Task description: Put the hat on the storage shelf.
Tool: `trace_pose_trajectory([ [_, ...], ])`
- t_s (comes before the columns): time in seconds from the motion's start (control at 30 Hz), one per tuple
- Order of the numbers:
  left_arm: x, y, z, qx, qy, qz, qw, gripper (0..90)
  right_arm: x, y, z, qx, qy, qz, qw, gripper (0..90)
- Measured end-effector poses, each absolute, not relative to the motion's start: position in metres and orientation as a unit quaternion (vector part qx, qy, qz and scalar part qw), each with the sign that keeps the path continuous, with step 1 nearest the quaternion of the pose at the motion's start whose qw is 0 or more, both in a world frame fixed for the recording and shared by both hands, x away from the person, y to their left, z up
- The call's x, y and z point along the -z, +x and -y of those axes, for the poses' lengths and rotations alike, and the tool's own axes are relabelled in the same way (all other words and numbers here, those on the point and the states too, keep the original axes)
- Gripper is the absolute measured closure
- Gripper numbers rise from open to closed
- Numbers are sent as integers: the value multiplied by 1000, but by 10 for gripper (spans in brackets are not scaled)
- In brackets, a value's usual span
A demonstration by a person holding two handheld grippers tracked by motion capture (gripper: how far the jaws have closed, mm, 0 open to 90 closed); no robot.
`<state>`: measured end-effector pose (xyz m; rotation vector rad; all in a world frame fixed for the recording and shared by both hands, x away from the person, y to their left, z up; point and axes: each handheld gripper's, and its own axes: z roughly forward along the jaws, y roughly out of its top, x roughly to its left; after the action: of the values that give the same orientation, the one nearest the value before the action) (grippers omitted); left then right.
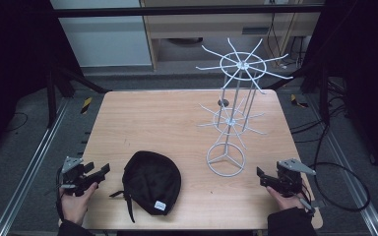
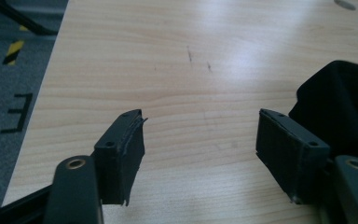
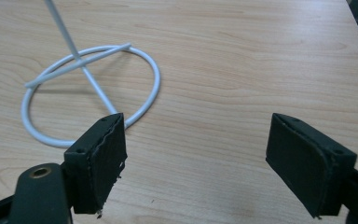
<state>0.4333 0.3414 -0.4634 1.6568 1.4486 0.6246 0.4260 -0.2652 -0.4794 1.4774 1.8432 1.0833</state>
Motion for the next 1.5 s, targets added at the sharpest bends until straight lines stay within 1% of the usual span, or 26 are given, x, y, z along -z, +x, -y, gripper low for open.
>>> trace_pose_trajectory([
  [0.07, 461, 429, -339, -252, 658, -570, 423, 404, 478, 424, 262, -403, 540, -688, 269, 209],
  [0.1, 461, 429, -339, -252, 658, -570, 423, 422, 478, 424, 262, -403, 540, -688, 269, 209],
  [0.23, 456, 423, -334, -245, 661, -555, 441, 445, 476, 420, 250, -410, 514, -703, 271, 271],
  [0.27, 454, 422, -333, -243, 663, -551, 444, 448, 474, 418, 245, -412, 509, -708, 264, 295],
  [0.37, 452, 420, -330, -241, 665, -548, 447, 453, 471, 417, 232, -418, 491, -721, 255, 325],
  [0.4, 451, 419, -327, -240, 668, -545, 446, 453, 469, 417, 223, -428, 480, -725, 246, 342],
  [0.53, 449, 418, -323, -237, 673, -541, 445, 443, 465, 415, 209, -429, 465, -737, 236, 353],
  [0.6, 448, 418, -320, -236, 676, -537, 446, 437, 462, 414, 201, -438, 459, -740, 224, 364],
  [0.73, 446, 416, -313, -236, 682, -529, 447, 427, 458, 412, 185, -445, 443, -746, 219, 390],
  [0.93, 444, 415, -301, -231, 690, -517, 451, 446, 454, 413, 161, -450, 430, -755, 205, 445],
  [1.1, 444, 415, -295, -230, 695, -512, 450, 460, 452, 414, 146, -455, 416, -763, 197, 473],
  [1.27, 446, 416, -291, -227, 703, -507, 444, 491, 452, 417, 119, -455, 395, -778, 178, 488],
  [1.5, 450, 419, -286, -219, 716, -503, 432, 488, 454, 421, 95, -450, 380, -791, 168, 502],
])
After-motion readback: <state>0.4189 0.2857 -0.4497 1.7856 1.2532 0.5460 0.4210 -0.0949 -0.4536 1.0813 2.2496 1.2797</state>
